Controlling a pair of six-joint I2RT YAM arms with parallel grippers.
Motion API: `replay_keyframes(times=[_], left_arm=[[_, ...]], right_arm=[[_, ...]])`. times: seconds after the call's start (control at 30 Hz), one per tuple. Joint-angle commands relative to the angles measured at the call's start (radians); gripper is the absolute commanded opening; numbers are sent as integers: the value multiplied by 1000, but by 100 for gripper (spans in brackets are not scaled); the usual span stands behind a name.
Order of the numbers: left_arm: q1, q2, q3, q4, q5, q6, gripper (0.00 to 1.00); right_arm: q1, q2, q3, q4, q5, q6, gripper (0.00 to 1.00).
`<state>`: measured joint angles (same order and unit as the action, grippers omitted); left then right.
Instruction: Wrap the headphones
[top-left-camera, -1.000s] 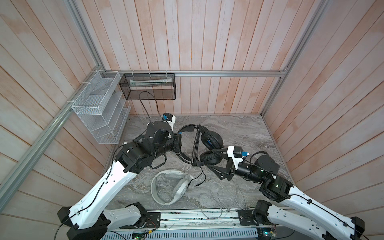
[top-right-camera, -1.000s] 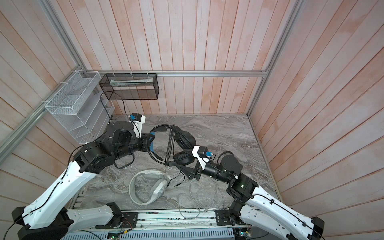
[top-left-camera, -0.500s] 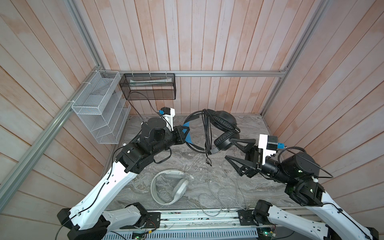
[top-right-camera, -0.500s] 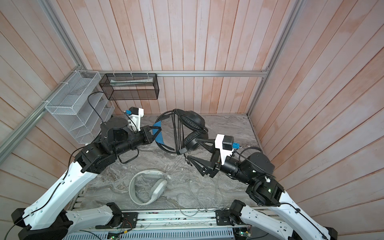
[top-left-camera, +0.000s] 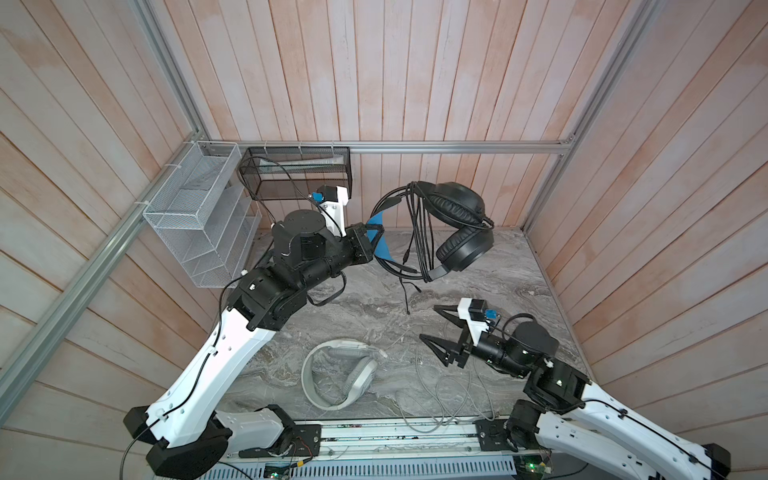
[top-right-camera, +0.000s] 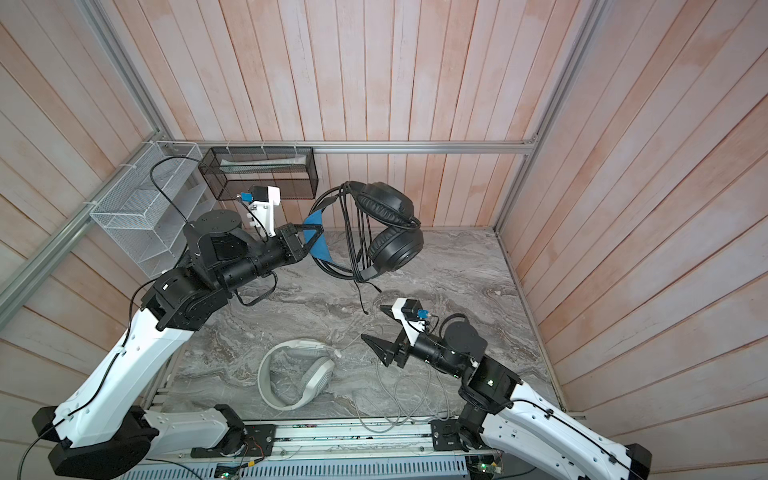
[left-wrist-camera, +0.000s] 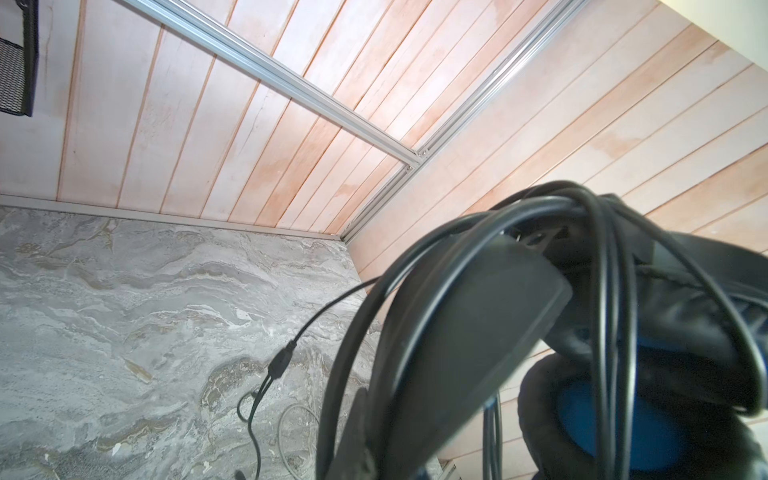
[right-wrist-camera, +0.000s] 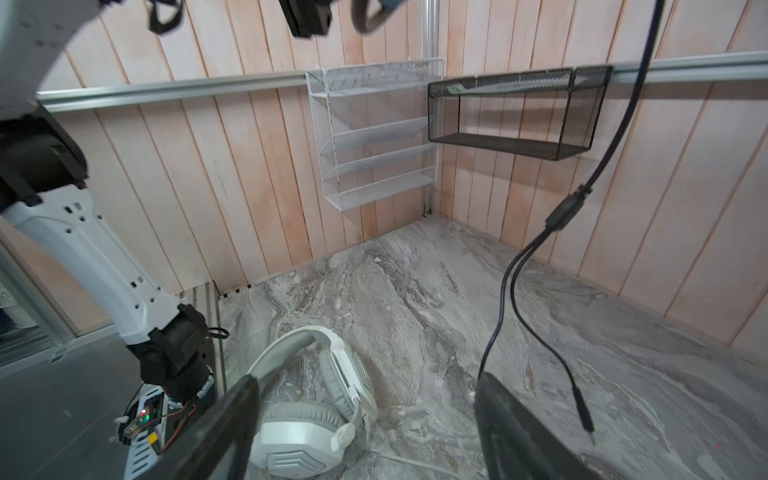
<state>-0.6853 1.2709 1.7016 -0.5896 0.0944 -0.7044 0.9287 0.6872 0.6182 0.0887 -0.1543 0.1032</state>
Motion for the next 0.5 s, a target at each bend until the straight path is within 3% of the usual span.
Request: replay_keyframes(times=[0.0,0.07,0.33,0.47], left_arm=[[4,-5,23,80,20,-29,0],[7,-7,28,76,21,-29,0],[7,-4,72,52,26,-34,0],[7,-10,85,44,25,-40,0]], right_arm=[[-3,75,-35,186,87,-16,82],[-21,121,-63,300,157,-8,83],[-187,407,-45,606,72,53,84],[-207,548,33,662,16,43,84]])
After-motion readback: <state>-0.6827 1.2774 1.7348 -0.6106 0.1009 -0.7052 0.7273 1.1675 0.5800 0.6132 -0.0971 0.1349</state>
